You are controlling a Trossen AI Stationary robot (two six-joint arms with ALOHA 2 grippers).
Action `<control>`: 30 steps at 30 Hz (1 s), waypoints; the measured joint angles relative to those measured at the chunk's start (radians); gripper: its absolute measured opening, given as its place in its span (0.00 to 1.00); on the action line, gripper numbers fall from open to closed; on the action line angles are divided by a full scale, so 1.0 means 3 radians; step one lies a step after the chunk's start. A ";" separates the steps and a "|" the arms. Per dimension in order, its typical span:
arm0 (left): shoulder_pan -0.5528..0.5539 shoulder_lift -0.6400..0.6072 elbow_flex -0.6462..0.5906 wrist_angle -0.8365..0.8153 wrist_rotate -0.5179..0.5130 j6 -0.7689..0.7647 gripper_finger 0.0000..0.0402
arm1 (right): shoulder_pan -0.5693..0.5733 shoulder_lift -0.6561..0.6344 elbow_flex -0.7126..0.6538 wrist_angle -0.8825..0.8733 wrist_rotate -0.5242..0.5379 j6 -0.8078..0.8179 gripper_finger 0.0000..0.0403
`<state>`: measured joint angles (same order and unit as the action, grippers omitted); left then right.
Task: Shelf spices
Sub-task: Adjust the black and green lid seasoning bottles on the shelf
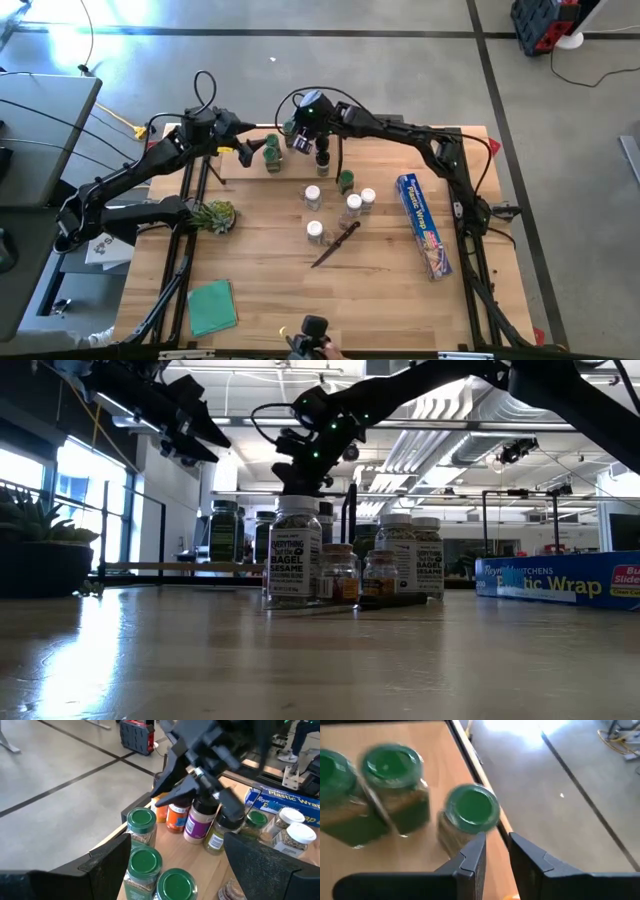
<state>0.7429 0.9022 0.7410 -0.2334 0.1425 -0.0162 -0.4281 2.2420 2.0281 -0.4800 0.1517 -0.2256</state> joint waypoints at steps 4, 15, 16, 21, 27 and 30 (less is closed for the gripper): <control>0.0000 0.0000 0.0000 0.0008 -0.0002 0.0001 0.78 | -0.0017 0.0061 -0.0005 0.0043 0.0004 0.0025 0.19; 0.0000 0.0002 0.0000 0.0017 -0.0017 0.0006 0.78 | 0.0031 0.0156 -0.0007 0.0313 -0.0262 0.0086 0.19; 0.0000 0.0000 0.0000 0.0014 -0.0017 0.0006 0.78 | 0.0034 0.0155 -0.0003 0.0319 -0.0257 0.0075 0.19; 0.0000 0.0000 0.0000 -0.0008 -0.0016 0.0011 0.78 | 0.0013 0.0146 0.0070 0.0273 0.0027 0.0025 0.19; 0.0000 0.0000 0.0000 -0.0008 -0.0015 0.0032 0.78 | -0.0064 0.0163 0.0095 0.0376 0.0085 0.0105 0.19; 0.0000 0.0000 0.0000 -0.0006 -0.0015 0.0033 0.78 | -0.0079 0.0230 0.0094 0.0420 -0.0074 0.0189 0.19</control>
<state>0.7429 0.9024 0.7410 -0.2352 0.1379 -0.0063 -0.4519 2.3111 2.0562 -0.3540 0.1294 -0.1690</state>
